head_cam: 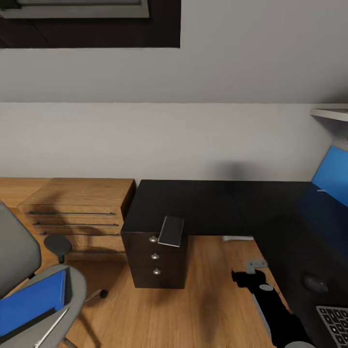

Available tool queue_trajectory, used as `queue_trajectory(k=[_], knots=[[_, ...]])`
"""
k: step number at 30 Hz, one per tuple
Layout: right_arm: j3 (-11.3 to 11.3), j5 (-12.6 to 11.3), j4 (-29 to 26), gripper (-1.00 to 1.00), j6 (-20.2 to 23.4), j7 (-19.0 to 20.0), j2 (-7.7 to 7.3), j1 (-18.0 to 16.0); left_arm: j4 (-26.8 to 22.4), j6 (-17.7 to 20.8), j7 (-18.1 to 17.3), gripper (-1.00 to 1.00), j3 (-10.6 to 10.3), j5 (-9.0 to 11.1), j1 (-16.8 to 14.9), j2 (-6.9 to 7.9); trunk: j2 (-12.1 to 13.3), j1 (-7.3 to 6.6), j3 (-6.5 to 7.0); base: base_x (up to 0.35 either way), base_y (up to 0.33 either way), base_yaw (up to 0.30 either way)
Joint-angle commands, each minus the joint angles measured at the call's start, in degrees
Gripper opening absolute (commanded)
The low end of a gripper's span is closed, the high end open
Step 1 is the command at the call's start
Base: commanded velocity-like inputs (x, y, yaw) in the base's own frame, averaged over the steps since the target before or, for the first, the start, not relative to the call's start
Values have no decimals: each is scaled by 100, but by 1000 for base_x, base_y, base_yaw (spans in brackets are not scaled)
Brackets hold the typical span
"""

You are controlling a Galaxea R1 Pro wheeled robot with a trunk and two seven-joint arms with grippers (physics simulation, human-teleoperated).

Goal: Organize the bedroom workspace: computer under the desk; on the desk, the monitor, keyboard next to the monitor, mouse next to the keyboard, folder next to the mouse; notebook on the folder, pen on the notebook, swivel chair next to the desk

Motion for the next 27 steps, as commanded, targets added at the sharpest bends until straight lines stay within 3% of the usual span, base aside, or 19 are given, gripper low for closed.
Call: queue_trajectory(k=[1,11,18,27], knots=[[-14,60,77,100,-89,28,4,-2,3,-20,6,100,-49,52,-5,4,-4,-3,-6,-284,178,10],[16,65,1151,100,-1252,29,15,-2,3,-19,6,100,-42,55,-6,4,-4,-3,-7,-174,125,3],[10,47,1450,100,-1578,29,101,-2,3,-19,6,100,-22,65,-4,8,-4,-3,-7,-24,18,0],[-17,28,1678,100,-1829,36,345,-2,3,-17,6,100,-16,66,-3,12,-4,-3,-7,-4,3,0]])
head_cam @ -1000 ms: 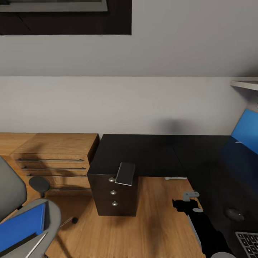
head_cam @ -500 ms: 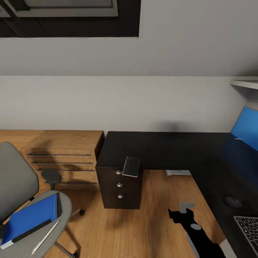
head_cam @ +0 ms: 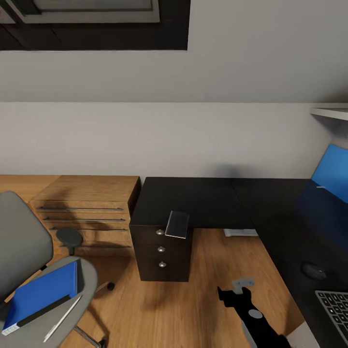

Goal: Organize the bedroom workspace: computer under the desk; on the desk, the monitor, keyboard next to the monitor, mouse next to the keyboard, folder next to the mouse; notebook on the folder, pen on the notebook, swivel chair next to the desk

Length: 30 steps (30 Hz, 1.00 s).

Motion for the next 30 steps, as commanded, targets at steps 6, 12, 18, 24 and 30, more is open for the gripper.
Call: queue_trajectory(k=[6,12,18,24,30], knots=[[-49,46,480,100,-267,24,69,-4,2,-16,6,100,-47,48,-3,10,-4,0,-6,0,0,0],[-61,36,918,100,-405,22,91,-4,2,-14,4,100,-48,47,-4,13,-4,0,-6,0,0,0],[-73,29,1281,100,-615,18,91,-4,12,-8,5,100,-54,48,-3,12,-4,0,-6,0,0,0],[-78,27,1754,100,-967,15,97,-4,24,0,1,100,-65,53,-1,7,-4,0,-6,0,0,0],[-80,-42,2110,100,-1413,-7,99,-4,34,23,-2,100,-76,54,-5,-6,-4,0,-6,0,0,0]])
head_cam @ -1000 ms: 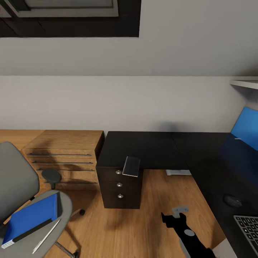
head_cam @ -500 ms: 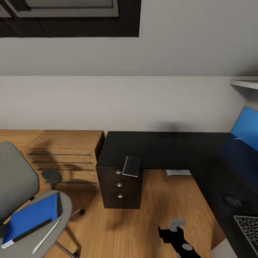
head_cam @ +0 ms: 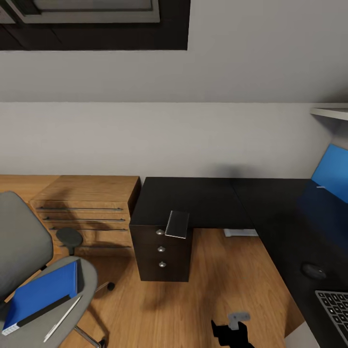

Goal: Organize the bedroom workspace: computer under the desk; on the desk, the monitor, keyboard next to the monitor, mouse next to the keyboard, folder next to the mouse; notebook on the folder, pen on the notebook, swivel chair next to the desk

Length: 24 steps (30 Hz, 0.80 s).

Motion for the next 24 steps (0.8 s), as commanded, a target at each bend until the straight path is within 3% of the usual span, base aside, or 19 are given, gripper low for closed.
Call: queue_trajectory(k=[1,10,24], knots=[[-50,7,27,100,-53,15,4,-3,3,-17,5,100,-49,53,-3,4,-4,0,-6,0,0,0],[-50,-218,124,100,-185,-40,-1,-3,6,-10,4,100,-50,54,-1,7,-4,0,-6,0,0,0],[-42,-264,180,100,-214,-51,-18,-3,15,-15,8,100,-45,48,-2,3,-4,0,-6,0,0,2]])
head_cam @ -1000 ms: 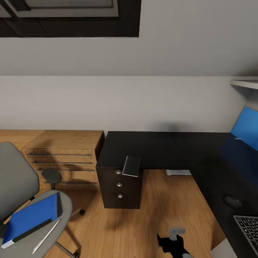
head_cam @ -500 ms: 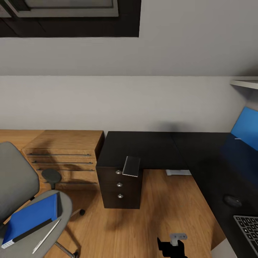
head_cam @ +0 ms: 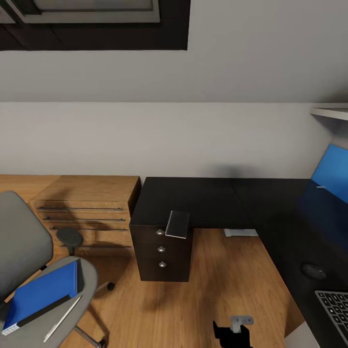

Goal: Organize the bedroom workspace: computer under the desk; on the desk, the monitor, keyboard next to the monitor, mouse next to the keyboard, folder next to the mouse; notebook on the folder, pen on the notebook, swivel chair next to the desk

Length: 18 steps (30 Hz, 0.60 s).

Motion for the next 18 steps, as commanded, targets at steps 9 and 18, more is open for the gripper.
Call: queue_trajectory(k=[9,18], knots=[[-45,58,46,100,-39,12,18,-4,11,-9,17,100,-34,63,-4,28,-4,0,-6,0,0,183],[-42,61,50,100,-44,2,16,-4,11,-8,23,100,-23,61,-5,31,-4,0,-8,0,0,255]])
